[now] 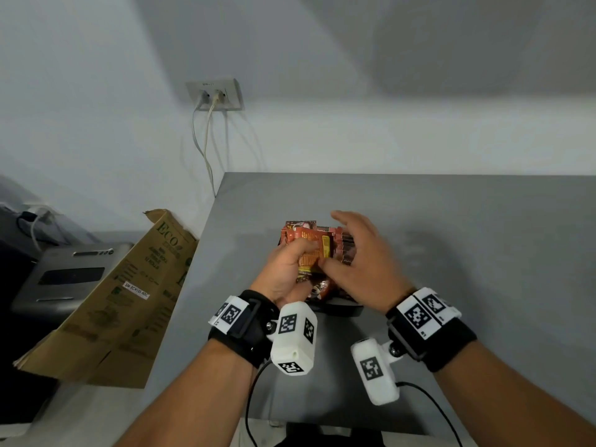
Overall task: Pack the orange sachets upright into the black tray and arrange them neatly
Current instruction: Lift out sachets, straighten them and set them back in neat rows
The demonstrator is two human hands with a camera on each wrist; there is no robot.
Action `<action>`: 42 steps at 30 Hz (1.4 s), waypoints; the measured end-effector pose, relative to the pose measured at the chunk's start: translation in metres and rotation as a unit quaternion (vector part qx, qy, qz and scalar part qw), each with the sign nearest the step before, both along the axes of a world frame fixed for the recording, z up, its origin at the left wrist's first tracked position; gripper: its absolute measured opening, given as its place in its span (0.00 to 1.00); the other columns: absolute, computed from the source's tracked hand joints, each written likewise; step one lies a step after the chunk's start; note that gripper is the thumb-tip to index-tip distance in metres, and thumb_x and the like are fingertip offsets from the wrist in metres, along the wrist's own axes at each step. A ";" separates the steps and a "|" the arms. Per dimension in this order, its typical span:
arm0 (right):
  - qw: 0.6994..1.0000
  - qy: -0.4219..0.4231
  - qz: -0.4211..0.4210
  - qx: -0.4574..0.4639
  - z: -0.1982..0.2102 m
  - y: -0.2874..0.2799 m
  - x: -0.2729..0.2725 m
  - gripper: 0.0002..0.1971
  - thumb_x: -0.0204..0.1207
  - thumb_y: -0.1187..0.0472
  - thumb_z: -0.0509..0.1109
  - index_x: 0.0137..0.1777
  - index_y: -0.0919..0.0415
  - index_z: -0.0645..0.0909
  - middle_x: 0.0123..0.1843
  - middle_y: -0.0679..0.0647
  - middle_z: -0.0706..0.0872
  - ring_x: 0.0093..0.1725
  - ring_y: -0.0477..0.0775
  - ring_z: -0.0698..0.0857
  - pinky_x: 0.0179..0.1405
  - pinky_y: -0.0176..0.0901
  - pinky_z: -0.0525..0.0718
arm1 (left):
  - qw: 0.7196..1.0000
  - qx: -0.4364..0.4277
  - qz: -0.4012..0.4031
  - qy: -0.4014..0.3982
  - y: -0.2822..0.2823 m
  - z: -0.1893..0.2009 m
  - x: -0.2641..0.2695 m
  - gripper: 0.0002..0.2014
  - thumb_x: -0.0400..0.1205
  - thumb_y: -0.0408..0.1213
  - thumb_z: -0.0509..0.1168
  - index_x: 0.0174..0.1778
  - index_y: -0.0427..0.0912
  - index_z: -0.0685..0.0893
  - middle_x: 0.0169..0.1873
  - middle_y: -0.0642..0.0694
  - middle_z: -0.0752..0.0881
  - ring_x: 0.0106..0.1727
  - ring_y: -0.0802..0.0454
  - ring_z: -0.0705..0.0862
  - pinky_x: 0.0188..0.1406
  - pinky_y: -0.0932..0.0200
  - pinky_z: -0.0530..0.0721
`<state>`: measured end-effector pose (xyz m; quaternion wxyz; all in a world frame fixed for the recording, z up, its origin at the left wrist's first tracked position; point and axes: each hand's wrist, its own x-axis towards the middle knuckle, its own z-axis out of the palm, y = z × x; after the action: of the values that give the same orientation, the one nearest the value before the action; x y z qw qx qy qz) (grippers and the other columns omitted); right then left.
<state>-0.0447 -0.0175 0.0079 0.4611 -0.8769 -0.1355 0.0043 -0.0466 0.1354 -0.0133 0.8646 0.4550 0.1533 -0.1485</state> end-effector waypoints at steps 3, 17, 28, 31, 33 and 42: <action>0.983 -0.008 0.133 -0.123 0.015 -0.004 0.003 0.59 0.60 0.46 0.84 0.87 0.47 0.52 0.88 0.42 0.54 0.86 0.43 0.51 0.84 0.44 0.55 | 0.999 -0.029 -0.004 0.012 -0.001 0.002 -0.001 0.26 0.71 0.29 0.68 0.67 0.29 0.80 0.52 0.29 0.87 0.48 0.37 0.90 0.47 0.46 0.89; 0.968 -0.022 0.202 -0.145 0.011 0.000 0.016 0.46 0.64 0.55 0.83 0.82 0.48 0.65 0.73 0.45 0.74 0.72 0.44 0.70 0.68 0.28 0.61 | 0.993 -0.110 -0.033 -0.020 -0.007 0.000 -0.007 0.14 0.69 0.26 0.63 0.48 0.34 0.89 0.42 0.35 0.89 0.42 0.40 0.91 0.40 0.50 0.90; 0.993 0.077 0.084 -0.014 0.009 -0.007 0.029 0.29 0.77 0.53 0.76 0.78 0.49 0.74 0.69 0.43 0.78 0.66 0.42 0.80 0.70 0.44 0.80 | 0.999 -0.034 -0.002 -0.008 0.006 -0.006 0.006 0.28 0.69 0.21 0.70 0.68 0.36 0.83 0.50 0.32 0.89 0.46 0.38 0.91 0.45 0.44 0.90; 0.994 0.089 0.048 0.047 0.007 -0.010 0.035 0.15 0.75 0.62 0.77 0.61 0.48 0.86 0.54 0.43 0.89 0.53 0.41 0.88 0.59 0.47 0.86 | 0.999 -0.053 -0.007 -0.010 0.004 -0.004 0.006 0.17 0.73 0.25 0.73 0.59 0.38 0.86 0.46 0.34 0.88 0.42 0.41 0.90 0.42 0.46 0.90; 0.997 0.042 0.004 0.067 0.010 -0.012 0.037 0.08 0.75 0.65 0.76 0.46 0.49 0.87 0.44 0.43 0.89 0.43 0.41 0.87 0.47 0.42 0.84 | 0.999 -0.053 0.000 0.013 0.003 -0.003 0.007 0.11 0.75 0.38 0.73 0.52 0.38 0.87 0.41 0.37 0.86 0.36 0.47 0.86 0.38 0.50 0.88; 0.987 0.082 -0.022 0.134 0.001 -0.009 0.033 0.19 0.71 0.73 0.69 0.44 0.45 0.89 0.61 0.43 0.86 0.64 0.46 0.85 0.68 0.57 0.83 | 0.999 0.008 0.051 -0.007 0.001 0.001 0.015 0.16 0.77 0.20 0.67 0.47 0.44 0.94 0.47 0.36 0.91 0.48 0.37 0.90 0.51 0.39 0.87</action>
<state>-0.0116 -0.0262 0.0089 0.5841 -0.8066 -0.0771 0.0476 -0.0320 0.1367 -0.0123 0.8682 0.4549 0.1711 -0.0996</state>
